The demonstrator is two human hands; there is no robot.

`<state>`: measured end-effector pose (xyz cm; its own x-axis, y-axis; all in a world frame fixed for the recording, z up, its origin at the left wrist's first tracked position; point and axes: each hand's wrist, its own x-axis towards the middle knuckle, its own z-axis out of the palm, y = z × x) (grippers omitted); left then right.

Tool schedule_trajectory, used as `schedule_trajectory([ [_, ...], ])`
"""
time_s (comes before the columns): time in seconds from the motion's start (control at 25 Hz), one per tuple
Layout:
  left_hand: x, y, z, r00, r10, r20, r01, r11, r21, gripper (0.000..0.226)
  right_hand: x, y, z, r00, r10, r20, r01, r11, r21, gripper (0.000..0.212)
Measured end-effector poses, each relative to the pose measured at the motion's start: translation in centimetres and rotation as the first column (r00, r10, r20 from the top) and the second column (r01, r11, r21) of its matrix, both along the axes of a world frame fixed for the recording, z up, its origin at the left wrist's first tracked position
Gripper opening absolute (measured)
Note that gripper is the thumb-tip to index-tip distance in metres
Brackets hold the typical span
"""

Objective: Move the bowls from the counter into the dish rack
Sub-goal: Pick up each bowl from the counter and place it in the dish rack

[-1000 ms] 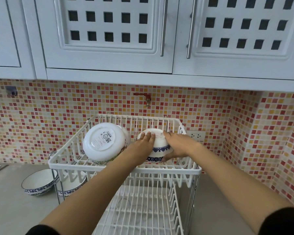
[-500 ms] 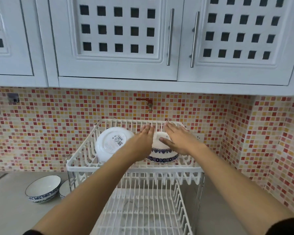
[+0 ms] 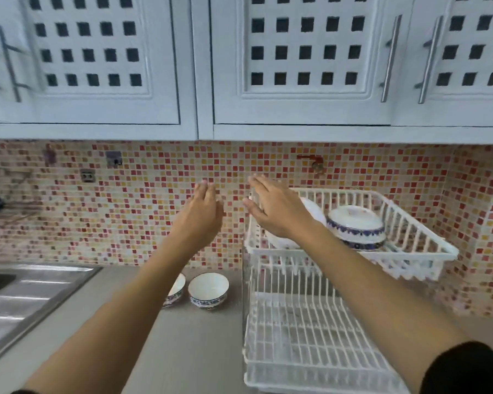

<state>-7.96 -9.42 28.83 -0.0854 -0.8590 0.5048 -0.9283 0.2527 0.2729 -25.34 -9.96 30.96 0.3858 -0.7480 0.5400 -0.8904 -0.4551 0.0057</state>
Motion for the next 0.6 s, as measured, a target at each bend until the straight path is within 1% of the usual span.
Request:
schedule_trajectory([
  [0.08,4.6,0.2,-1.7,0.999,0.049,0.02,-0.05,0.995,0.089,0.059,4.9,0.2,-1.3,1.0,0.008,0.018,-0.009,0.999,0.049,0.062],
  [0.16,8.0,0.3,-4.1,0.996,0.062,0.06,-0.074,0.973,0.22,0.06,8.6,-0.2,-3.3,0.999,-0.007,0.033,0.003,0.993,0.116,0.062],
  [0.24,11.2,0.5,-7.0,0.996,0.071,0.061,-0.088,0.935,0.343,0.059,12.3,-0.6,-5.7,1.0,-0.008,0.019,0.004,0.975,0.22,0.063],
  [0.32,13.6,0.3,-10.1,0.996,0.073,0.057,-0.091,0.897,0.432,0.058,14.9,-1.4,-9.1,1.0,-0.018,0.025,0.008,0.94,0.34,0.062],
  [0.44,15.6,-0.8,-14.4,0.996,0.079,0.035,-0.085,0.865,0.494,0.055,16.3,-3.4,-14.6,0.986,-0.149,0.081,0.091,0.868,0.488,0.064],
  [0.6,16.5,-2.8,-20.0,0.994,0.103,0.025,-0.099,0.818,0.567,0.048,15.9,-6.2,-20.9,0.943,-0.32,0.09,0.219,0.803,0.554,0.062],
])
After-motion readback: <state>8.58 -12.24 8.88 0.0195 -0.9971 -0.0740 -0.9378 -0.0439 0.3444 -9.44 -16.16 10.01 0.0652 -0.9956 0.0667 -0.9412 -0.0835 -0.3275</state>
